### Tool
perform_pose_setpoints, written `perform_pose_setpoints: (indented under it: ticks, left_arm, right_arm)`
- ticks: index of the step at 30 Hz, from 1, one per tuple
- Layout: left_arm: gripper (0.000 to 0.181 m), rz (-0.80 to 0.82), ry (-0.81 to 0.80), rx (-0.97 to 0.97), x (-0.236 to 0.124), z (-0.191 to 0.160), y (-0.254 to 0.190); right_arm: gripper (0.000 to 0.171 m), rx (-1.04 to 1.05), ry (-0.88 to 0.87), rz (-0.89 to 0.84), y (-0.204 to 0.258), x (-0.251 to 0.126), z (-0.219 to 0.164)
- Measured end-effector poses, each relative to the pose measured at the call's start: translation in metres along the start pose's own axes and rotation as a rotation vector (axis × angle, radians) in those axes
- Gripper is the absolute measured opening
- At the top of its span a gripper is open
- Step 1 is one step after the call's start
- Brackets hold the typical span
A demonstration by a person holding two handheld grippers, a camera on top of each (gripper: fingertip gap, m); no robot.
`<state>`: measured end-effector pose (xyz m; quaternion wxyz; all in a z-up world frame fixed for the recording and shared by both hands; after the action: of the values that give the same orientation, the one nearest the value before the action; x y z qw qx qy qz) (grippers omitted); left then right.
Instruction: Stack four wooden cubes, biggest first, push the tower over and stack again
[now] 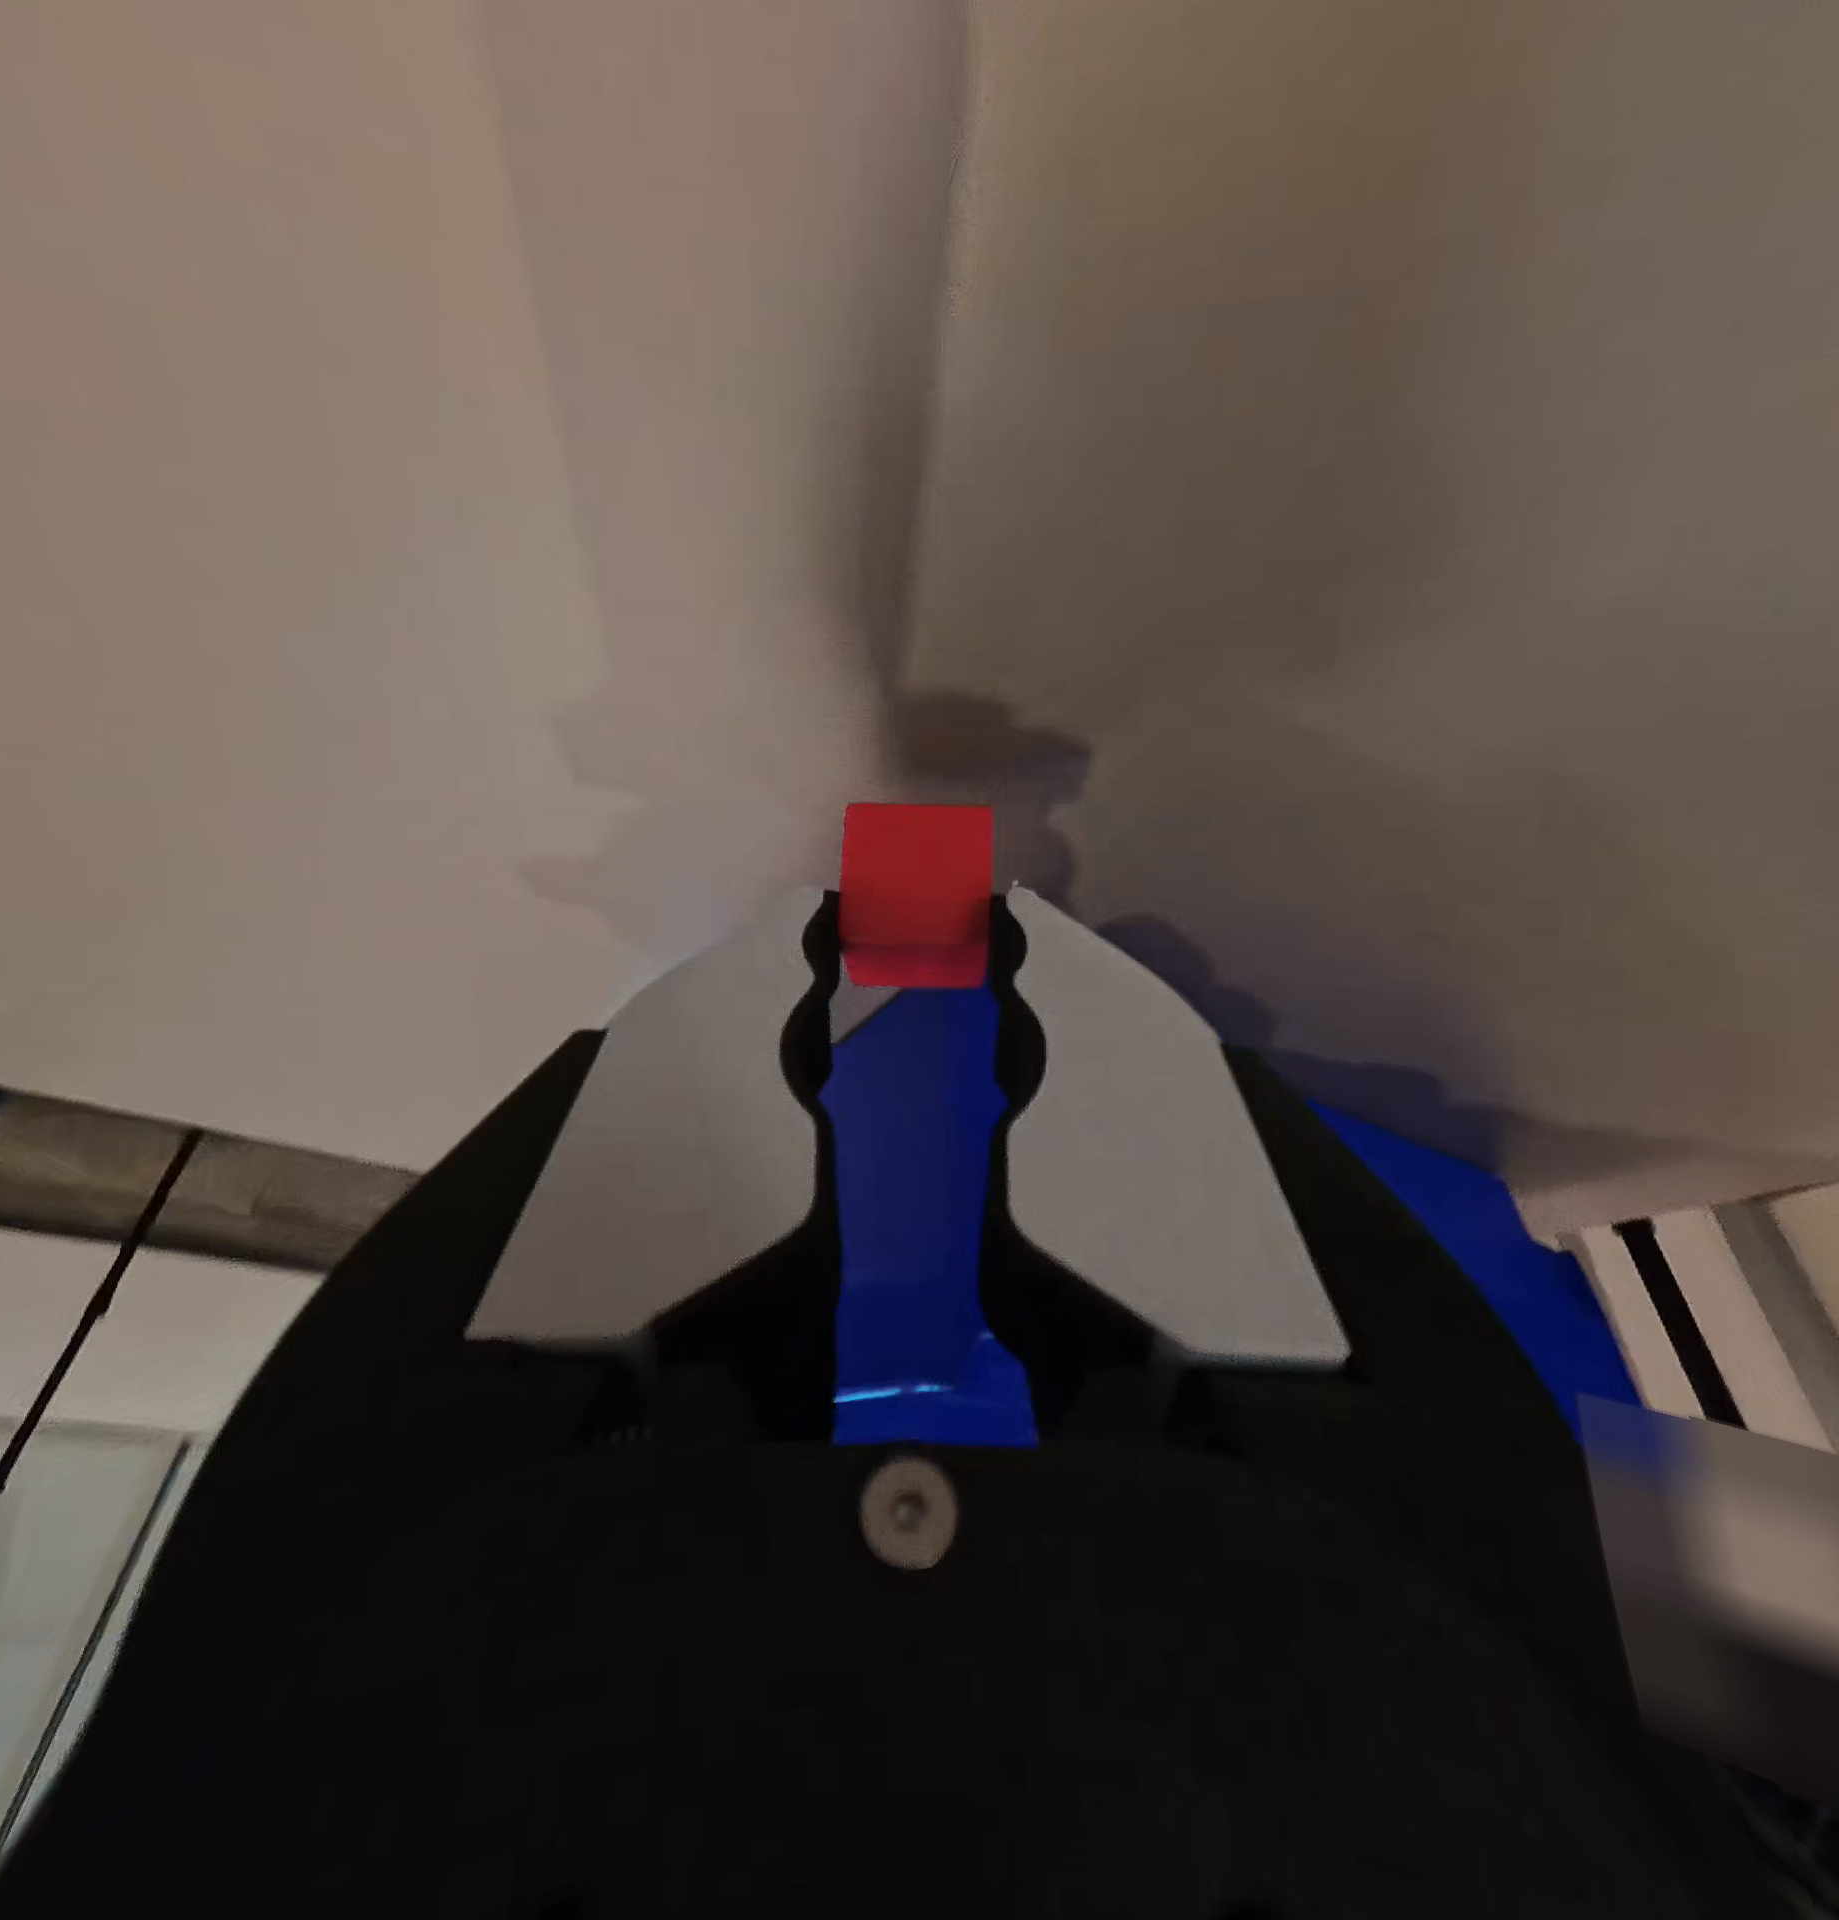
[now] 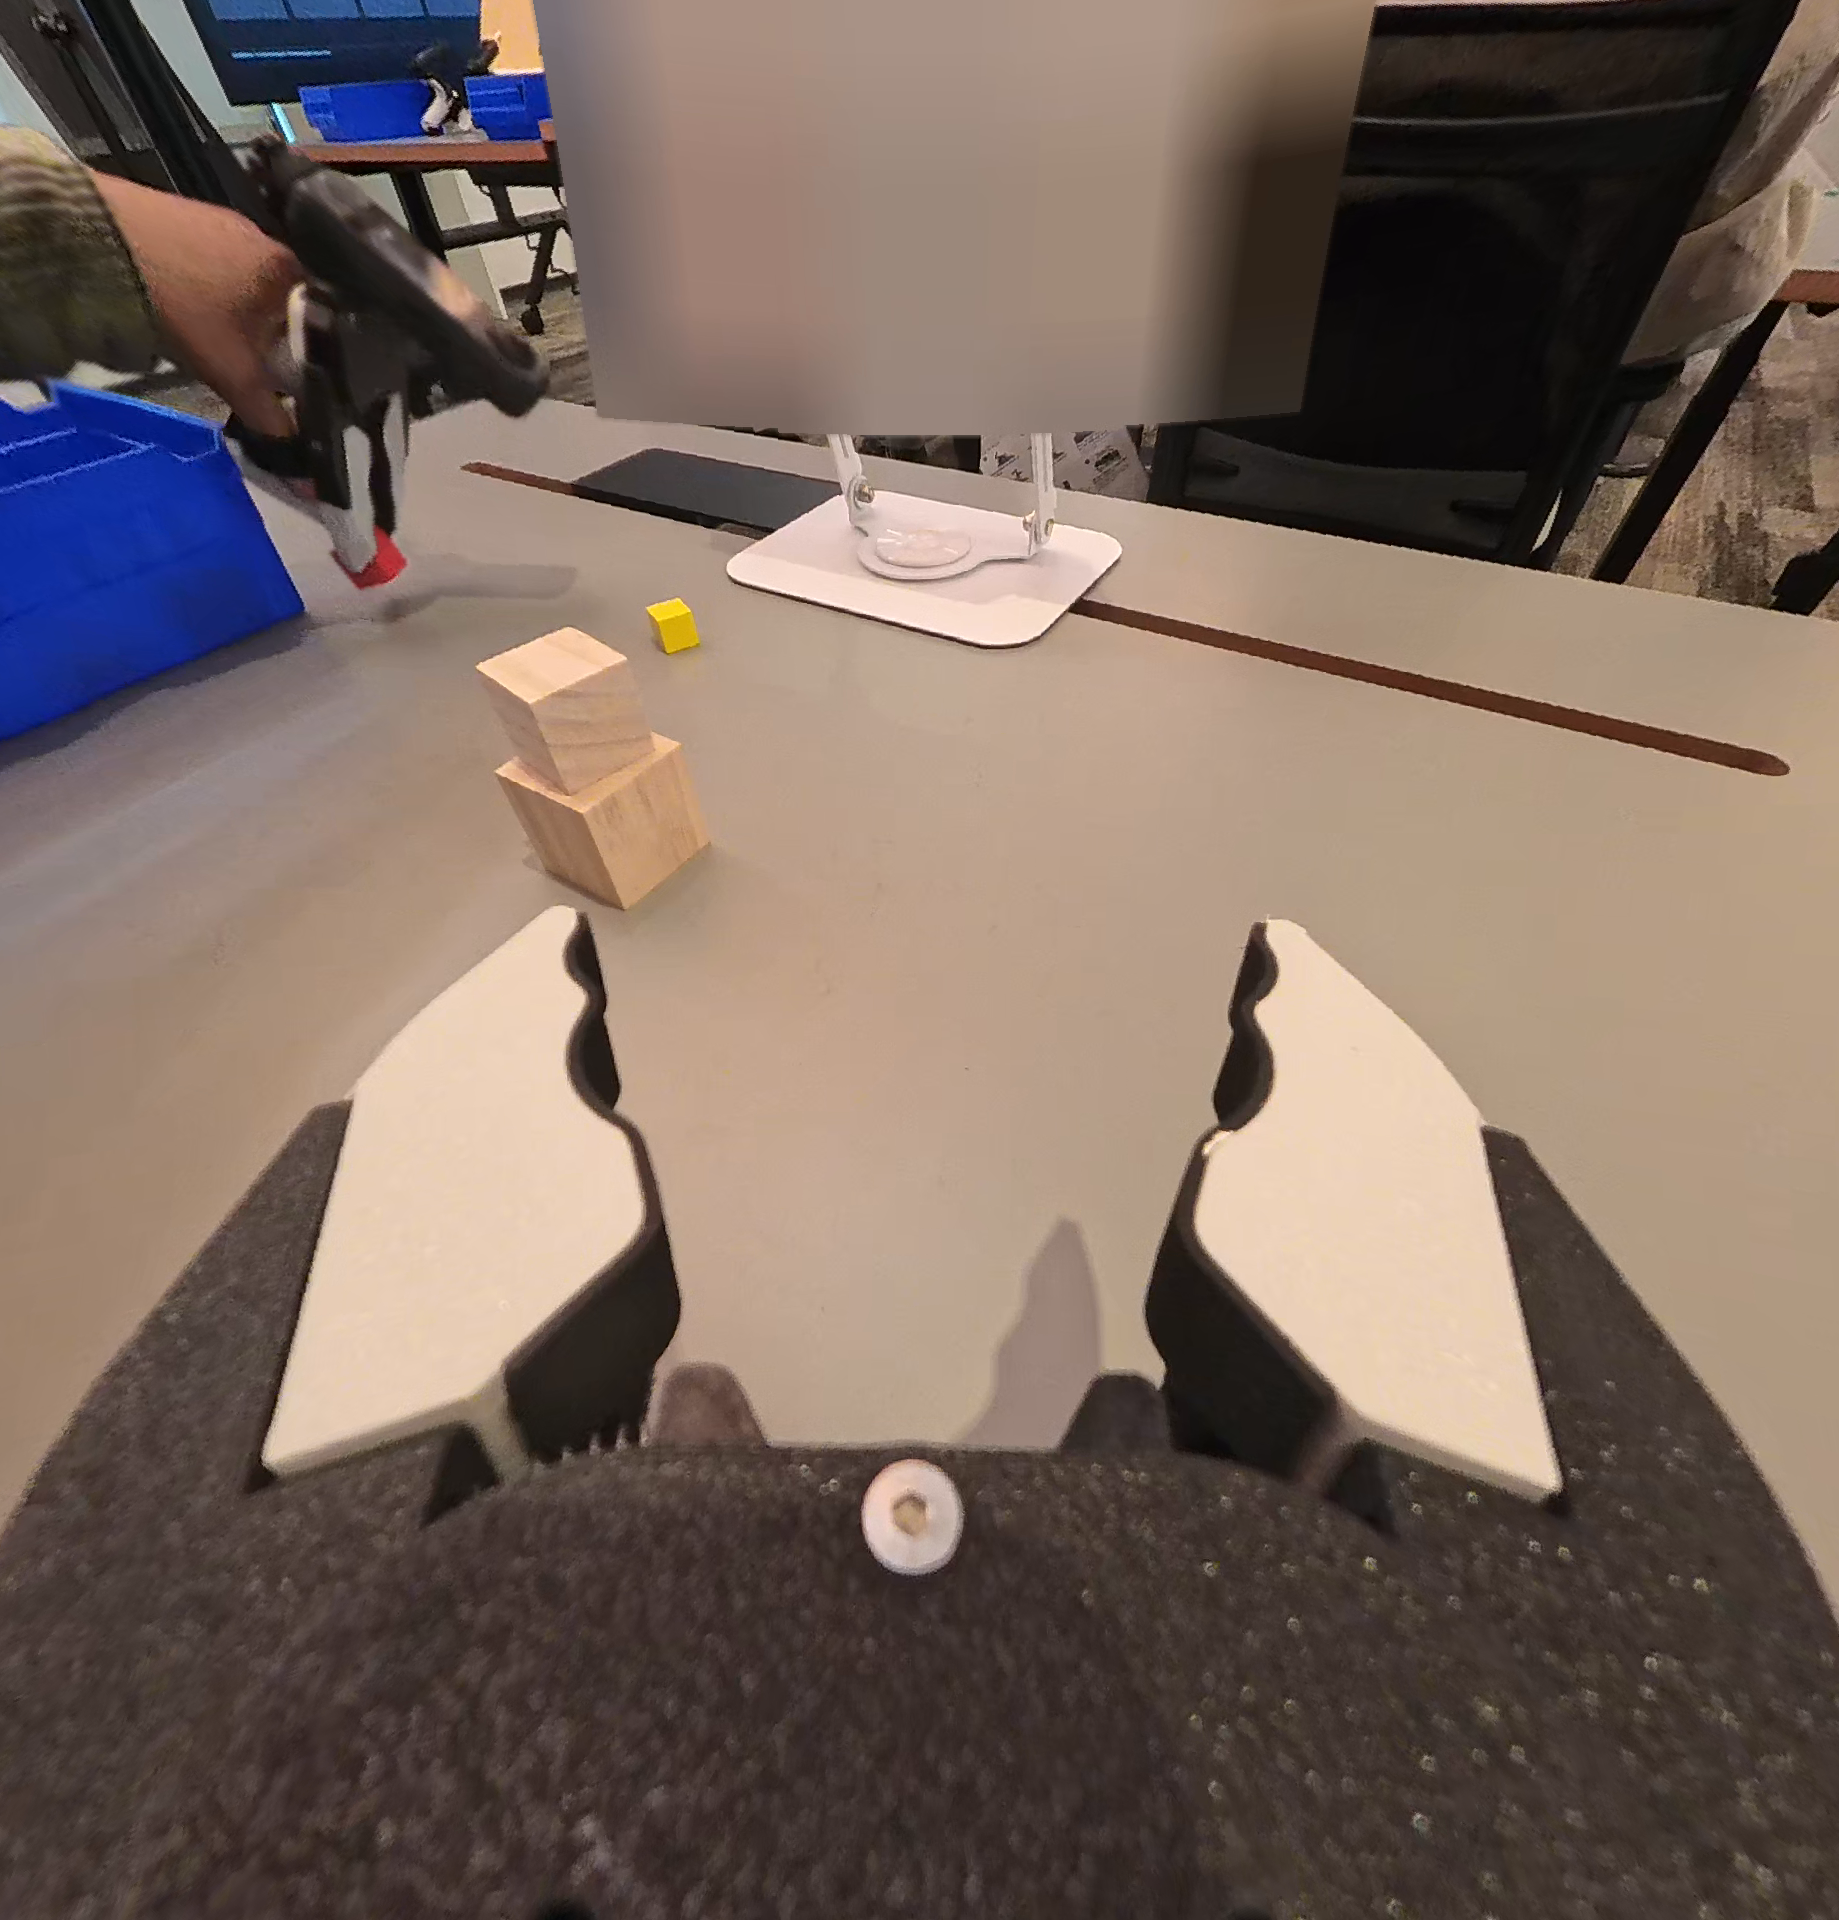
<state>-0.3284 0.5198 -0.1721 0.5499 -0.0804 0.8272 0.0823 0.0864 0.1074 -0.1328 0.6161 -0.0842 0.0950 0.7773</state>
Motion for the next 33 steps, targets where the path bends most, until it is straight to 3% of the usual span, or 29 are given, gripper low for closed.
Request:
perform_pose_setpoints:
  ticks: [1,11,14,18,33]
  left_arm:
    - [0.027,-0.005,-0.057,0.006,-0.007,0.002,-0.003]
    - [0.027,-0.121,-0.833,0.131,-0.094,0.027,-0.073]
    - [0.027,-0.148,-0.96,0.172,-0.103,0.032,-0.098]
    - [0.027,-0.151,-0.956,0.21,-0.097,0.036,-0.116]
    - [0.027,-0.098,-0.665,0.255,-0.052,0.028,-0.124]
  right_arm:
    - [0.113,0.0,0.0,0.002,0.0,0.0,0.0]
    - [0.113,-0.008,-0.009,0.005,0.004,-0.003,0.003]
    - [0.113,-0.012,-0.009,0.007,0.006,-0.003,0.004]
    - [0.113,-0.018,-0.012,0.014,0.008,-0.002,0.005]
    - [0.113,-0.021,-0.006,0.022,0.011,0.0,0.005]
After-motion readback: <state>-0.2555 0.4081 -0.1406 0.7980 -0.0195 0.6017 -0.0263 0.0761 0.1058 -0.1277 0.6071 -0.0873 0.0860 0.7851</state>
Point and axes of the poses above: each gripper's, where its closed fingertips meet, x out along the fingers, z out of its top, y = z × x across the jaws, the point moved 9 cm from there along -x, back along the fingers, and after that the axes turned 1 degree about -y, right-handed, at the moved point
